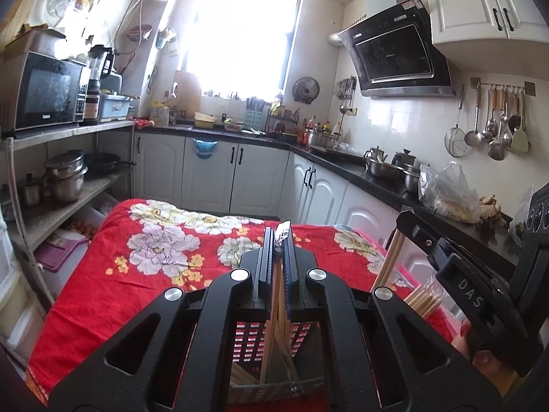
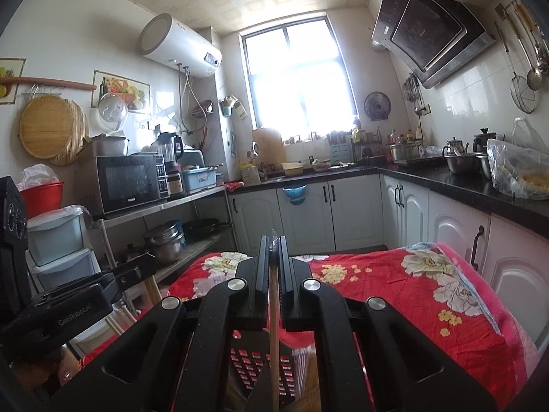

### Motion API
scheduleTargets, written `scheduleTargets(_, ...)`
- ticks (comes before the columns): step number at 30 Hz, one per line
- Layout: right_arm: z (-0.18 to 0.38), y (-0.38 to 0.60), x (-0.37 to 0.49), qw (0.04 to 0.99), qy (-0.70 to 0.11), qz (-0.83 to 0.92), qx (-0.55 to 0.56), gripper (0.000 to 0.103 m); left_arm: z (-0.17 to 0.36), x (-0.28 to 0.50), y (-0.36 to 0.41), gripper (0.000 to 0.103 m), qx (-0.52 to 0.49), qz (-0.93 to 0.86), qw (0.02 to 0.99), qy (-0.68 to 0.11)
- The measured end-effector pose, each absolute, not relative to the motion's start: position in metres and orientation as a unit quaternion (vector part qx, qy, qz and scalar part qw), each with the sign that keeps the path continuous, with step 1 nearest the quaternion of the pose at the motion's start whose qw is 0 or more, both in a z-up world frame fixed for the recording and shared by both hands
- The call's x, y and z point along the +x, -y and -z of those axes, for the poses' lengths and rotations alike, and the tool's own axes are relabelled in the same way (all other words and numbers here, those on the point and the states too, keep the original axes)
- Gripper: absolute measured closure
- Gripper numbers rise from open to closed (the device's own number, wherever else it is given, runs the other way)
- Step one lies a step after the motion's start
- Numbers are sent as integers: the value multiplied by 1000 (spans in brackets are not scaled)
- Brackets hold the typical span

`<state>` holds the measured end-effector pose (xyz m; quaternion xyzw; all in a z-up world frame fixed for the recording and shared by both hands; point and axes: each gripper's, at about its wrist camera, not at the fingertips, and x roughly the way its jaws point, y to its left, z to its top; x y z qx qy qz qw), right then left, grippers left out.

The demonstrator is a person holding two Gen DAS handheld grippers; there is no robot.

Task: Organize utensils
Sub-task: 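Lower the chopsticks into the black caddy and open both tools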

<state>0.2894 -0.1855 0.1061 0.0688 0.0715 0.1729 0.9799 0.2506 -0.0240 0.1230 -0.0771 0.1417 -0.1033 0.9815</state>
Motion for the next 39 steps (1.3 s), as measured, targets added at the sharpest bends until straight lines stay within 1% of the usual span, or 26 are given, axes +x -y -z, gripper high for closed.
scheduleTargets(10,-97,197,275,978,-107,-168,68,97,-110,243,17,100,-88,104,976,-173)
scheduleTargets(12,-96,199,271,978,-111,-166,66,90,-109,240,14,100,-92,105,974,-177)
scheduleTargets(15,-96,202,264,978,-114,-161,61,88,-108,235,13,100,-93,106,973,-184)
scheduleTargets(19,-95,204,257,979,-123,-155,56,82,-105,228,9,88,-100,110,969,-196)
scheduleTargets(21,-95,203,253,980,-126,-146,49,78,-105,224,9,86,-101,113,969,-196)
scheduleTargets(25,-92,204,248,980,-134,-138,43,76,-103,214,9,76,-100,116,968,-198)
scheduleTargets(29,-89,205,240,980,-140,-136,42,71,-101,206,8,69,-100,118,967,-202)
scheduleTargets(31,-88,206,236,980,-143,-136,42,68,-99,203,8,64,-103,119,966,-204)
scheduleTargets(33,-86,208,232,980,-145,-133,40,60,-97,200,7,60,-104,119,966,-207)
scheduleTargets(36,-81,210,226,978,-154,-132,40,57,-91,195,7,55,-107,122,963,-217)
scheduleTargets(37,-79,210,225,978,-158,-133,40,56,-89,194,6,51,-108,122,962,-220)
scheduleTargets(39,-75,212,222,977,-163,-131,40,52,-86,190,6,47,-108,122,961,-224)
